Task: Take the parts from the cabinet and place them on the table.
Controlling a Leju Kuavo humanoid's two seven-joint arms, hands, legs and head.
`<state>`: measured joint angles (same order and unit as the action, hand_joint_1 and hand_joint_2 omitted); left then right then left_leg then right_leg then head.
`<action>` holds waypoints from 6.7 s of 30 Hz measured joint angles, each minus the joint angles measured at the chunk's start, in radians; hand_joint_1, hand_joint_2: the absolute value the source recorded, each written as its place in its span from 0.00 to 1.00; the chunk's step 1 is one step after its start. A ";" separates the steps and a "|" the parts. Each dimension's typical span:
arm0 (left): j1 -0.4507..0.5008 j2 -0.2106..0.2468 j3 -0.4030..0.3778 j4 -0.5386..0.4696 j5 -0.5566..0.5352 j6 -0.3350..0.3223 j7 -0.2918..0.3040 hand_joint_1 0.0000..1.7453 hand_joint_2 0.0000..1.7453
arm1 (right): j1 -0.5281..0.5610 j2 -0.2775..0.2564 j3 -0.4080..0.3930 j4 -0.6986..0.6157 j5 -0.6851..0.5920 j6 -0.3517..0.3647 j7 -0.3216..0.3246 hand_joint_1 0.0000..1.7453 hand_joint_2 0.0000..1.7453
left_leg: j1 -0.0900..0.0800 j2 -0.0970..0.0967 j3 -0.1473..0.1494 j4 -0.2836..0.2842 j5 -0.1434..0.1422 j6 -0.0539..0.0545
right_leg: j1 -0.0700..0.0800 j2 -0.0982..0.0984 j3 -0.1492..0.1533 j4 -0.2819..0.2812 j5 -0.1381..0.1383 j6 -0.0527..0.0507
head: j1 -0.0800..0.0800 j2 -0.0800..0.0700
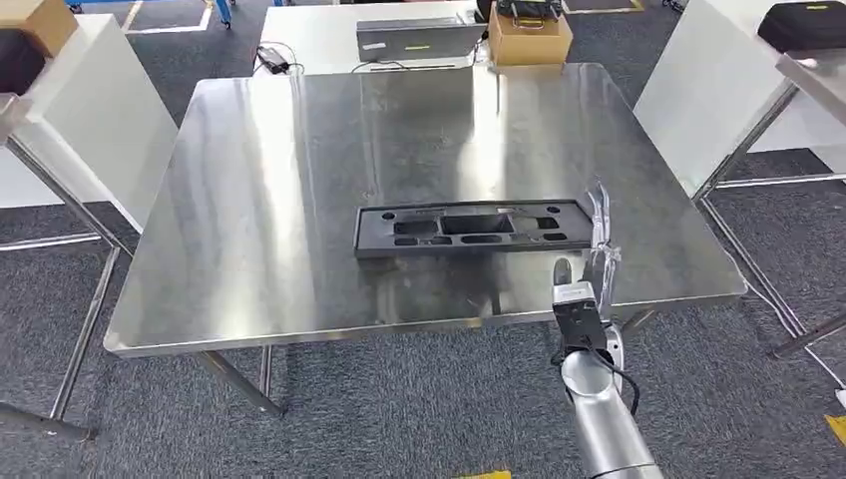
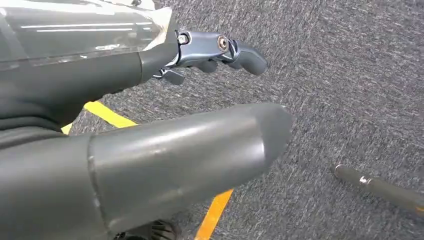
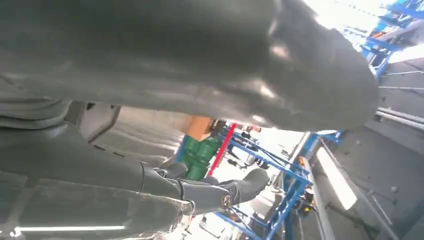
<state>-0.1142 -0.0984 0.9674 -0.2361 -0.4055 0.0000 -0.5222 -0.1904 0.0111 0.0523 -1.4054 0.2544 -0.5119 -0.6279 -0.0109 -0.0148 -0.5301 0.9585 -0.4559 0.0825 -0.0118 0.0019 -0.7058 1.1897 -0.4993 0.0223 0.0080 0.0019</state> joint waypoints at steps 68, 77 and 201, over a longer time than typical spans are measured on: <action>0.022 -0.013 0.051 0.000 0.016 -0.015 -0.020 0.00 0.00 | 0.174 0.064 -0.071 -0.234 -0.026 0.096 -0.039 0.00 0.00 | 0.009 0.020 -0.074 0.028 0.049 -0.032 | -0.006 -0.002 0.239 -0.188 -0.017 0.041 | 0.008 0.000; 0.025 -0.012 0.051 0.000 0.016 -0.015 -0.022 0.00 0.00 | 0.170 0.065 -0.073 -0.234 -0.024 0.096 -0.039 0.00 0.00 | 0.019 0.013 -0.163 0.267 -0.146 -0.086 | -0.012 -0.009 0.186 -0.220 0.036 -0.023 | 0.004 0.000; -0.001 -0.009 0.111 0.002 -0.109 0.172 0.020 0.00 0.00 | 0.132 0.058 -0.436 1.208 0.124 0.006 0.495 0.00 0.00 | 0.040 0.021 -0.171 0.344 -0.140 -0.108 | -0.005 -0.013 0.186 -0.211 0.015 -0.028 | 0.007 0.000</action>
<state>-0.1155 -0.1076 1.0784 -0.2346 -0.5146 0.1716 -0.5020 -0.0584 0.0690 -0.3841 -0.1976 0.3784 -0.5058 -0.1331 0.0295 0.0066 -0.7016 1.3022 -0.5960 -0.0251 -0.0165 -0.0107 -0.5194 0.9782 -0.4840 -0.0057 0.0149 0.0019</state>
